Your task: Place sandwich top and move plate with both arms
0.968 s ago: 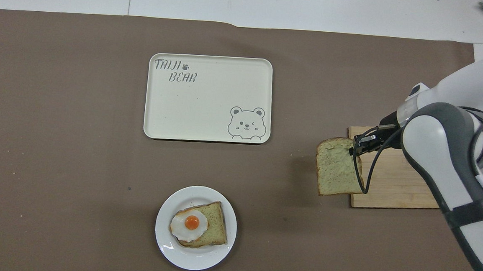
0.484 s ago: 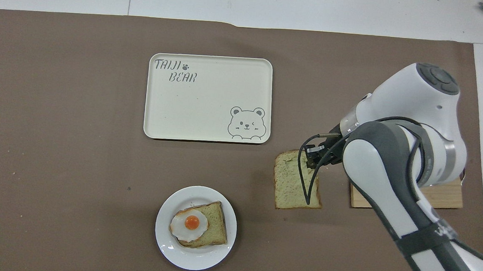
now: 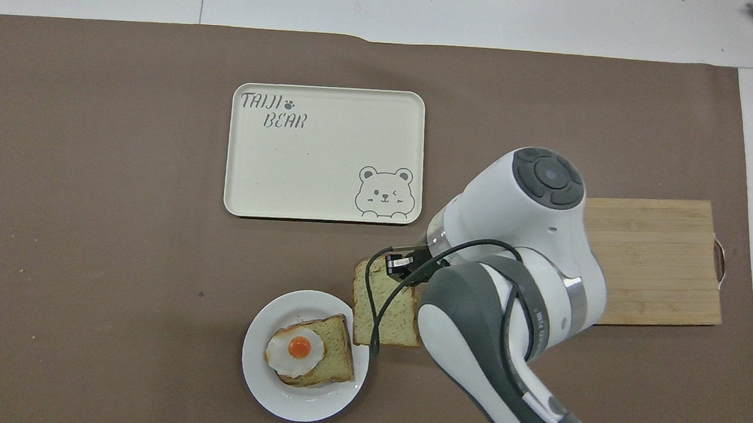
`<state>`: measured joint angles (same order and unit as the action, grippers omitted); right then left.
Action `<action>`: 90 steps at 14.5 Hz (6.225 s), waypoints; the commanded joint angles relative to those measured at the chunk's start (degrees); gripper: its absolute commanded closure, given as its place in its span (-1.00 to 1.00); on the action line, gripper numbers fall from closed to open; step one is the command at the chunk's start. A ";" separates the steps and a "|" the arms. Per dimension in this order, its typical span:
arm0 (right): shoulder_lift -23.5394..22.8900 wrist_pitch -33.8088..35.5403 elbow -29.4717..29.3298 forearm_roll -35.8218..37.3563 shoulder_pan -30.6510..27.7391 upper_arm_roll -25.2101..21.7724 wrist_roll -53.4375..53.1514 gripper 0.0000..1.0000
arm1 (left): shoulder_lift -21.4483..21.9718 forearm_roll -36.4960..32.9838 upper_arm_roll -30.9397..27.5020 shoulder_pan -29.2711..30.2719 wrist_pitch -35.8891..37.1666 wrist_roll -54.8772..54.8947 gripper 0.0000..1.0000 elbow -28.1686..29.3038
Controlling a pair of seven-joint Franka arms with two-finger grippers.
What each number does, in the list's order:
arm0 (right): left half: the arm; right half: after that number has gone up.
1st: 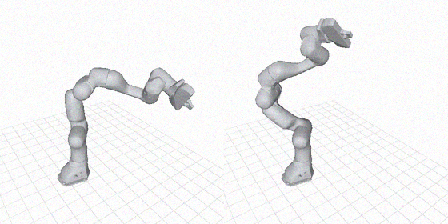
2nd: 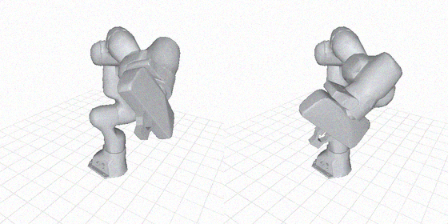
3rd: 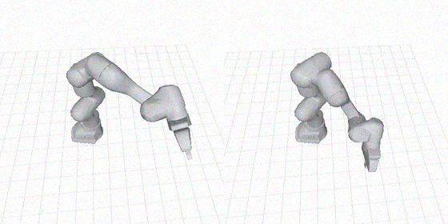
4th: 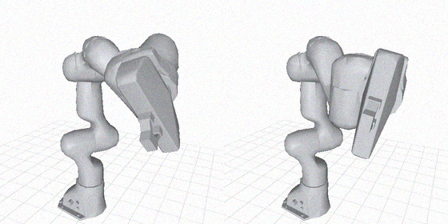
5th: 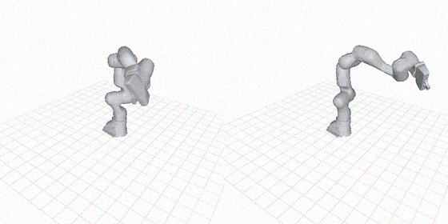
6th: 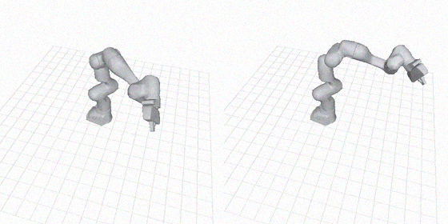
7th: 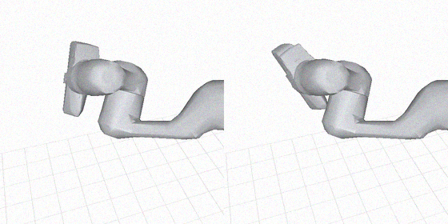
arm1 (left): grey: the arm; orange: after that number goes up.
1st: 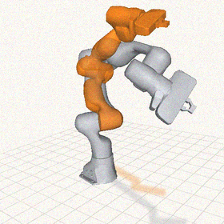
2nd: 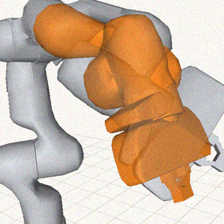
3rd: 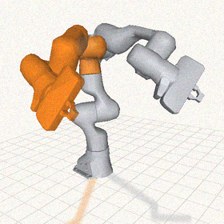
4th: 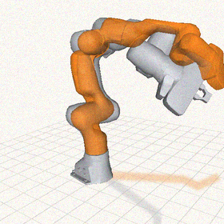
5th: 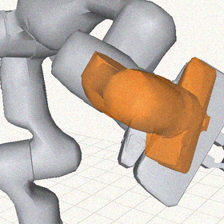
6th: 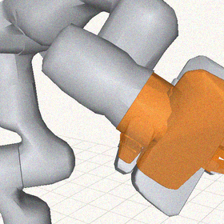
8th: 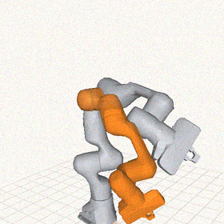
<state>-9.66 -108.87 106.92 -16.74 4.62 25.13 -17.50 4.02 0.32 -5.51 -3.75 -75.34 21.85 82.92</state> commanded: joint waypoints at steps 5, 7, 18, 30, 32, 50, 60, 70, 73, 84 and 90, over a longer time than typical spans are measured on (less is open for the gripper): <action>-2.46 -9.33 2.60 -4.68 8.64 0.09 -5.79 1.00 | 0.82 -0.67 -0.90 -1.17 0.54 0.30 -1.00 0.75; -3.69 -13.11 2.86 -6.02 10.93 0.09 -5.79 1.00 | 0.82 -0.67 -0.90 -1.17 0.54 0.30 -1.00 0.75; -6.42 -21.63 6.46 -8.38 13.49 0.00 -8.15 1.00 | 0.82 -0.67 -0.90 -1.17 0.54 0.30 -1.00 0.75; -5.01 -21.29 10.24 -7.69 13.05 -0.26 -1.14 1.00 | 0.82 -0.59 -0.81 -1.17 0.54 0.30 -1.00 0.75; -4.84 -21.29 10.50 -7.60 12.96 -0.35 1.75 1.00 | 0.82 -0.67 -0.90 -1.17 0.54 0.30 -1.00 0.75; -2.82 -12.52 3.49 2.57 6.21 -0.70 4.66 -1.00 | 0.82 -0.67 -0.90 -1.17 0.54 0.30 -1.00 0.75; 2.02 -7.41 -1.62 3.56 -7.95 -0.70 4.75 -1.00 | 0.82 -0.67 -0.90 -1.17 0.54 0.30 -1.00 0.75; 5.18 -7.41 -4.61 12.24 -8.66 -2.19 4.66 -1.00 | 0.82 -0.67 -0.90 -1.17 0.54 0.30 -1.00 0.75; 6.50 -7.23 -4.96 14.01 -6.47 -7.00 4.66 -1.00 | 0.82 -0.67 -0.81 -1.17 0.54 0.30 -1.00 0.75; 10.62 13.49 -13.40 17.97 -4.18 -24.24 9.21 -1.00 | 0.82 -0.59 -0.81 -1.17 0.54 0.30 -1.00 0.75; 12.30 17.38 -12.96 17.01 -7.17 -25.48 12.66 -1.00 | 0.82 -0.59 -0.81 -1.17 0.54 0.30 -1.00 0.75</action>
<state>2.04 -92.31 93.49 0.09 -1.79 -0.75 -6.22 4.02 0.32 -5.52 -3.75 -75.34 21.85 82.92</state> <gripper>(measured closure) 0.000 0.000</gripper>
